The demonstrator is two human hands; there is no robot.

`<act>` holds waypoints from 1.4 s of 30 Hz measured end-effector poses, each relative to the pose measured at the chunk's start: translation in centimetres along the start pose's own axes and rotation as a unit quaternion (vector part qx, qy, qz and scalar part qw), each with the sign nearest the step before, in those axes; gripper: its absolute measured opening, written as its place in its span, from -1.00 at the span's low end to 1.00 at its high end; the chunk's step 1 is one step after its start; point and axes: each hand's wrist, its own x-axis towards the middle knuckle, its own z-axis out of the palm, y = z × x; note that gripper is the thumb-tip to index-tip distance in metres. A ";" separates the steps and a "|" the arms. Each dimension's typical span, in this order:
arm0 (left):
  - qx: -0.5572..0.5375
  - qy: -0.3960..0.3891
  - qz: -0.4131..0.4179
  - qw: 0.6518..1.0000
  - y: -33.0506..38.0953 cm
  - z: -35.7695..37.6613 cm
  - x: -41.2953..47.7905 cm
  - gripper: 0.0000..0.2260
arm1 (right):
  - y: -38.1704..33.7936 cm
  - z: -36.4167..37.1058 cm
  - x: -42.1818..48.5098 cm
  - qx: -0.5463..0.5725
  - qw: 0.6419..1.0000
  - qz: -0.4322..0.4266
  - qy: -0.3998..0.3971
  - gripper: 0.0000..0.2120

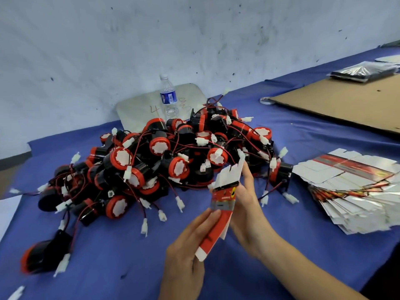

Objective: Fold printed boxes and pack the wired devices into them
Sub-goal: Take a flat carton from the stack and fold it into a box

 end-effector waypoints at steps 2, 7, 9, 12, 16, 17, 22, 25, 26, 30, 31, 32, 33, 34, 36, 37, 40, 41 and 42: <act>0.004 -0.001 0.003 1.000 0.1 0.0 0.0 -0.55 | -0.1 0.3 -0.1 -0.018 1.000 -0.005 -0.013 0.09; 0.049 0.038 0.006 0.998 0.3 -0.3 0.1 -0.41 | 0.0 0.2 0.0 -0.034 0.999 -0.017 0.027 -0.03; 0.049 0.080 0.004 0.996 0.3 -0.4 0.4 -0.45 | 0.0 -0.1 0.2 -0.028 0.996 -0.024 0.083 -0.14; -0.062 0.140 -0.098 0.983 0.8 -0.3 1.0 -0.54 | 0.3 -0.5 0.3 -0.066 0.988 -0.012 0.141 -0.31; -0.107 0.203 -0.225 0.947 0.7 -0.7 1.1 -0.48 | 0.9 -1.3 0.5 -0.083 0.982 -0.017 0.168 -0.53; -0.131 0.224 -0.238 0.936 0.6 -1.0 1.2 -0.52 | 0.9 -1.4 0.5 -0.090 0.981 -0.023 0.171 -0.56; -0.185 0.216 -0.239 0.928 1.3 -1.3 1.3 -0.66 | 0.4 -0.5 -0.2 -0.208 0.967 -0.109 0.102 -0.67; -0.180 0.126 -0.217 0.951 1.9 -0.6 1.2 -0.16 | 0.6 0.6 -1.0 -0.250 0.958 -0.142 -0.007 -0.61; -0.169 0.112 -0.207 0.957 1.9 -0.5 1.1 -0.07 | 0.7 0.8 -1.1 -0.263 0.954 -0.138 -0.039 -0.58; -0.104 0.094 -0.160 0.977 1.6 -0.6 0.9 -0.04 | 0.3 1.2 -1.5 -0.275 0.947 -0.137 -0.091 -0.54; -0.092 0.092 -0.150 0.980 1.6 -0.6 0.7 -0.06 | 0.3 1.2 -1.6 -0.279 0.944 -0.143 -0.099 -0.52; -0.084 0.089 -0.144 0.982 1.7 -0.5 0.6 -0.07 | 0.3 1.1 -1.6 -0.279 0.943 -0.147 -0.106 -0.50; -0.071 0.090 -0.136 0.984 1.9 -0.4 0.6 -0.08 | 0.4 1.0 -1.7 -0.277 0.943 -0.146 -0.115 -0.50; -0.050 0.091 -0.122 0.987 2.1 -0.4 0.7 -0.11 | 0.5 0.9 -1.7 -0.276 0.943 -0.142 -0.121 -0.49; 0.018 0.096 -0.032 0.995 2.4 -0.5 1.1 -0.19 | 0.6 0.8 -1.8 -0.275 0.946 -0.123 -0.122 -0.49; 0.054 0.092 0.035 0.994 2.2 -0.5 1.3 -0.27 | 0.7 0.8 -1.9 -0.274 0.948 -0.112 -0.120 -0.49; 0.092 0.085 0.115 0.985 2.1 -0.6 1.6 -0.44 | 0.9 0.8 -2.0 -0.261 0.952 -0.111 -0.118 -0.47; 0.081 0.084 0.108 0.987 2.2 -0.7 1.6 -0.47 | 0.8 0.9 -2.0 -0.250 0.955 -0.111 -0.115 -0.47; 0.073 0.082 0.102 0.989 2.4 -0.6 1.5 -0.49 | 0.7 0.9 -2.0 -0.238 0.958 -0.109 -0.113 -0.47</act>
